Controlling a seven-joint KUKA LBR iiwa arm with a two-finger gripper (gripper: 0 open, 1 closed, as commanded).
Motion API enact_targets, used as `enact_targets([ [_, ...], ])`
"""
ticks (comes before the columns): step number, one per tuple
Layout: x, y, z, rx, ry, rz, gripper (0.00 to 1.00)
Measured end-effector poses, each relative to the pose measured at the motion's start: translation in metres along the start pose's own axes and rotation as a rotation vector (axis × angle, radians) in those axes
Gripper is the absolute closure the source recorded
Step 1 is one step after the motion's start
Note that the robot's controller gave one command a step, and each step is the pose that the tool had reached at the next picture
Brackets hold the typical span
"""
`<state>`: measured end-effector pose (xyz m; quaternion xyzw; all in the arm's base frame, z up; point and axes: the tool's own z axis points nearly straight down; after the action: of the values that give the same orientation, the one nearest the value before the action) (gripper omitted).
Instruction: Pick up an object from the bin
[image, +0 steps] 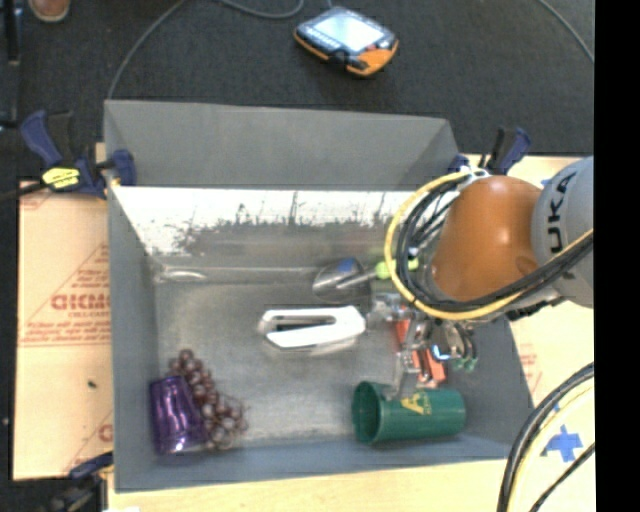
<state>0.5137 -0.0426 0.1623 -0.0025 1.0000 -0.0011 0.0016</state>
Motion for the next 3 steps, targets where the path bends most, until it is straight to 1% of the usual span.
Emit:
enact_targets([
  [1, 0.000, 0.000, 0.000, 0.000, 0.000, 0.000, 0.00],
  [2, -0.009, 0.047, 0.067, -0.004, -0.018, -0.001, 0.00],
  [3, 0.003, 0.018, 0.063, 0.002, -0.008, 0.025, 0.00],
])
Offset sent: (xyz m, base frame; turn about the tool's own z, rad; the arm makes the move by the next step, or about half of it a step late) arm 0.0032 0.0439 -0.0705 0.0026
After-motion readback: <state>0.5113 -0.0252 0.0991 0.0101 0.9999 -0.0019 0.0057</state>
